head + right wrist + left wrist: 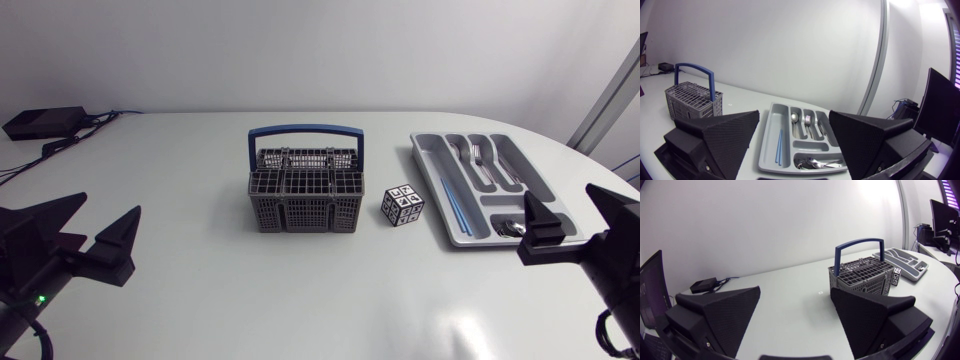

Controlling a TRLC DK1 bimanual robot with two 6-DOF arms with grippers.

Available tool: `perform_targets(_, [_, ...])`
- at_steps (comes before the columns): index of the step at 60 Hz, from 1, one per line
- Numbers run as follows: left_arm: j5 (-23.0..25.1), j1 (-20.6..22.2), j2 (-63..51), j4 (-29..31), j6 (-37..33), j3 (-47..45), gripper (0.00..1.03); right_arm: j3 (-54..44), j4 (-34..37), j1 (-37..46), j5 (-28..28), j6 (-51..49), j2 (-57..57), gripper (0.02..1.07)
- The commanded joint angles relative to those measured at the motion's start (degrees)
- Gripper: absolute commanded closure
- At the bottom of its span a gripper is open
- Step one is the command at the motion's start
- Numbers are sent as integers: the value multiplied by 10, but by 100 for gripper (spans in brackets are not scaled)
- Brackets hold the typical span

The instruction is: Transfer all utensils from the basket to the drawer tray.

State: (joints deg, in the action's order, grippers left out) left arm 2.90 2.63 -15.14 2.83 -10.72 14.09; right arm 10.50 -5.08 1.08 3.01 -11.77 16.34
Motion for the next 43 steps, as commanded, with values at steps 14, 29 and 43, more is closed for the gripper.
perform_targets(14, [-19, -18, 95, -21, 72, -92, 5, -65, 30, -8, -17, 74, -95, 7])
perform_targets(29, [-29, -26, 151, -28, 107, -141, 5, -105, 51, -11, -30, 118, -163, 7])
perform_targets(43, [-29, -26, 151, -28, 107, -141, 5, -105, 51, -11, -30, 118, -163, 7])
